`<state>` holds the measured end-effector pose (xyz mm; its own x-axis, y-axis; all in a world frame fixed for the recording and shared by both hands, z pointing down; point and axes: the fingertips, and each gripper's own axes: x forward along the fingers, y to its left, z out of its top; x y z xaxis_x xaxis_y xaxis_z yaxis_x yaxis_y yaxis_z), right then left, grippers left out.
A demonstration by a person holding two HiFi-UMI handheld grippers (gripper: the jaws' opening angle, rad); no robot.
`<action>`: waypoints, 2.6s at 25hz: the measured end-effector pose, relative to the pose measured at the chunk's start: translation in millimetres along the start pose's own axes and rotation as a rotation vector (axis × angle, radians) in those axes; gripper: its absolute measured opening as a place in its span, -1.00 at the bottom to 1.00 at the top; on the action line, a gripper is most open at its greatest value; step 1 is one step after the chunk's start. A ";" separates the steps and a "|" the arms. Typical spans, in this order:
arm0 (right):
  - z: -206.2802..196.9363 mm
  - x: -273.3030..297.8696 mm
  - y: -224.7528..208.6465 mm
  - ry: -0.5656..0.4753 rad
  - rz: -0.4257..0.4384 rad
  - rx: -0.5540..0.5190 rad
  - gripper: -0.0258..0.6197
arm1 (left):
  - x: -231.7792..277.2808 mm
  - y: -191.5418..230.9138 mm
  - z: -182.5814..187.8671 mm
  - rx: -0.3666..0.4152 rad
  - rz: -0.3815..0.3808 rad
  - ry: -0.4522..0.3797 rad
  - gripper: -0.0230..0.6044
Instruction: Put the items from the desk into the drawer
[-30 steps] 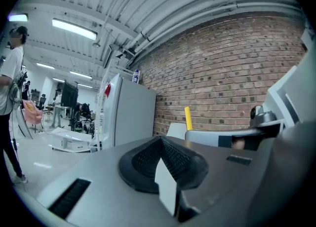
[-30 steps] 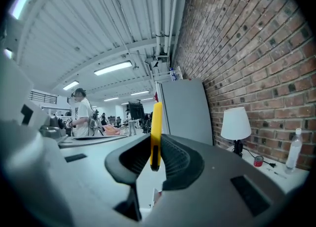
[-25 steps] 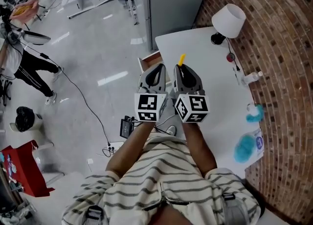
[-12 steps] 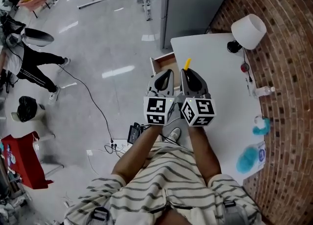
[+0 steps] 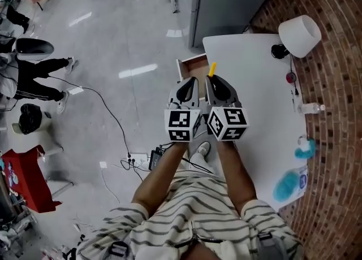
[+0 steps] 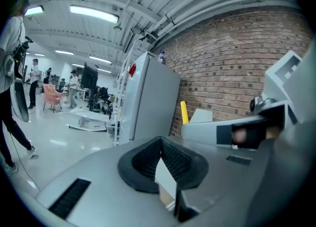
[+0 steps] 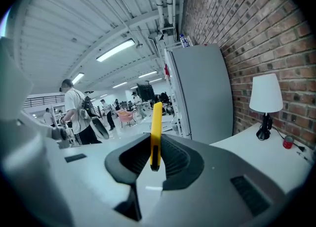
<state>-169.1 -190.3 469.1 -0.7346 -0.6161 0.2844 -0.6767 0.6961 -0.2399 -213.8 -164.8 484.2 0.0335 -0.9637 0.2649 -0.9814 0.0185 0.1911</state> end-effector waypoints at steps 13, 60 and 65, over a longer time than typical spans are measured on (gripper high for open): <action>-59.9 59.0 -13.6 0.145 0.025 0.053 -0.71 | 32.5 40.4 -47.8 -0.009 0.063 0.071 -0.90; -349.4 217.2 -111.0 0.625 -0.069 0.130 -0.71 | 121.0 122.9 -194.6 -0.024 0.138 0.208 -0.90; -373.7 222.7 -113.1 0.666 -0.069 0.132 -0.71 | 126.5 127.6 -207.2 -0.033 0.143 0.216 -0.90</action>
<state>-237.4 -268.5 906.5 -0.5308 -0.2696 0.8035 -0.7521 0.5870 -0.2998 -295.6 -229.1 737.9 -0.0624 -0.8716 0.4862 -0.9725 0.1626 0.1667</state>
